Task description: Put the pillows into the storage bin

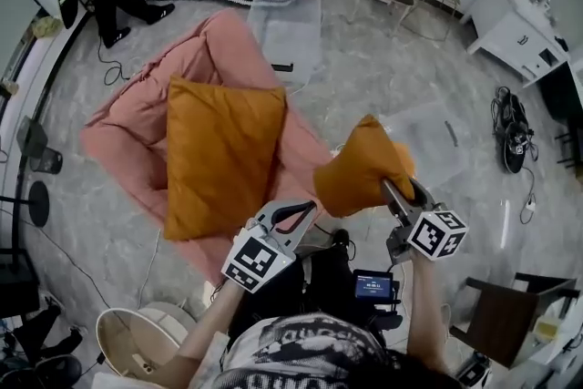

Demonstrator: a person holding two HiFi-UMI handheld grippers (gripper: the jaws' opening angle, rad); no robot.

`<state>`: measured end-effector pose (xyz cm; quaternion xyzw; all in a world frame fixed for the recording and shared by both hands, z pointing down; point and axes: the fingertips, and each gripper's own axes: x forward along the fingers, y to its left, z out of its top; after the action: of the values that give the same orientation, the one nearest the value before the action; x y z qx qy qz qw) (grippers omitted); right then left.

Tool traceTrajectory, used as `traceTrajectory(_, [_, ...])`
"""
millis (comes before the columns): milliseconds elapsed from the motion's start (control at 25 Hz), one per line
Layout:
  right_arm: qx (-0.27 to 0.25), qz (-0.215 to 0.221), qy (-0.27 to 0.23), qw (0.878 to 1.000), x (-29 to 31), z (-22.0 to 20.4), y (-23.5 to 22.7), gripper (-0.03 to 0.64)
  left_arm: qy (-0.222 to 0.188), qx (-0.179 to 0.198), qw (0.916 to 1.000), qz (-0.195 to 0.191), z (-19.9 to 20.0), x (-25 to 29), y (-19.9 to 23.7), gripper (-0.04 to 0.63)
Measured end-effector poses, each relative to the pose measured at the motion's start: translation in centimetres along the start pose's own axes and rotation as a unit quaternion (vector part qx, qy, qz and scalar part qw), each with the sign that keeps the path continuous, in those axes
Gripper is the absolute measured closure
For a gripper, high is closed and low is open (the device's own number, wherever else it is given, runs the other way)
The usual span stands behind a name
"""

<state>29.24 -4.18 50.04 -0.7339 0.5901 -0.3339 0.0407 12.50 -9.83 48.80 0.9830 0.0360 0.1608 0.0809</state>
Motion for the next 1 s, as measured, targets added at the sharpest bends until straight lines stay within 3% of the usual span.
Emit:
traceTrajectory(200, [0.037,-0.011,-0.040,0.998,-4.7,3.0,-6.1,0.385,0.015,0.012,0.9997,-0.016,1.4,5.4,-3.0,0.583])
traceTrajectory(360, [0.018,-0.045,-0.053,0.997,-7.8,5.5,-12.5,0.390,0.024,0.014,0.9994,-0.020,2.4,10.4,-4.9,0.583])
traceTrajectory(640, [-0.049,-0.107,0.004,0.993,-9.1,5.4,-26.0,0.393,0.051,0.022,0.9979,-0.034,3.3,19.6,-8.2,0.583])
traceTrajectory(1000, [-0.115,-0.126,0.066,0.983,-3.7,4.5,-39.1,0.393,0.066,0.030,0.9962,-0.048,3.9,28.2,-9.0,0.583])
